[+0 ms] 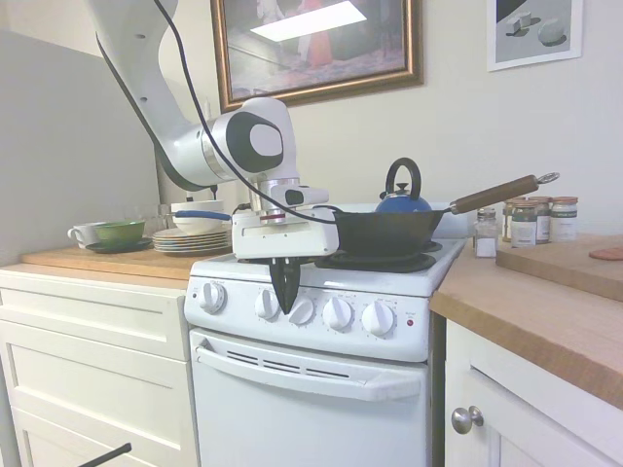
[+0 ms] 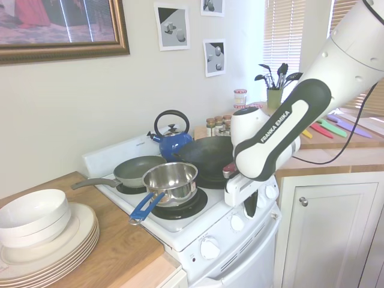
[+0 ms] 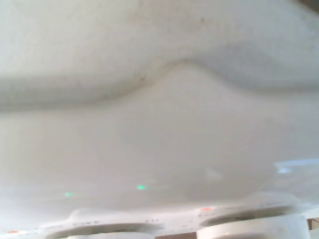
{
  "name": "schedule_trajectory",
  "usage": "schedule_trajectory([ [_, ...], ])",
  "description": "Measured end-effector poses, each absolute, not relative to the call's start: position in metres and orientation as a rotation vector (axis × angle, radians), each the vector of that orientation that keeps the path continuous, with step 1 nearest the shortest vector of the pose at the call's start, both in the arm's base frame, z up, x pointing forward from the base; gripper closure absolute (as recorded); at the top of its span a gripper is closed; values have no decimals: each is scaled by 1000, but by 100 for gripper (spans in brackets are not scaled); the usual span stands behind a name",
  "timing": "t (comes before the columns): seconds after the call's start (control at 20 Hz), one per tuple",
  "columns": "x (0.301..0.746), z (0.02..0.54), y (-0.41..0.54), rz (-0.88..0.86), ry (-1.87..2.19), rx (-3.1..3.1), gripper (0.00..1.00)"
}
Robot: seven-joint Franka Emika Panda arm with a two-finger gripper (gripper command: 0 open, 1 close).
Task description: Turn on the stove on the top left
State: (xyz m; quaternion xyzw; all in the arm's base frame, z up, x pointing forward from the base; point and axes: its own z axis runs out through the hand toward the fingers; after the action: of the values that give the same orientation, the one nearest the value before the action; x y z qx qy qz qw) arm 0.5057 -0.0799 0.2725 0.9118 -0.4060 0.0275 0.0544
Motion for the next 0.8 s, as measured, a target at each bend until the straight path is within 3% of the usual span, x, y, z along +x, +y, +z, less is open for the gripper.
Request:
schedule_trajectory([
  [0.25,505,278,-79,93,-1221,2784,100],
  [0.8,470,356,-52,159,-1243,2894,100],
])
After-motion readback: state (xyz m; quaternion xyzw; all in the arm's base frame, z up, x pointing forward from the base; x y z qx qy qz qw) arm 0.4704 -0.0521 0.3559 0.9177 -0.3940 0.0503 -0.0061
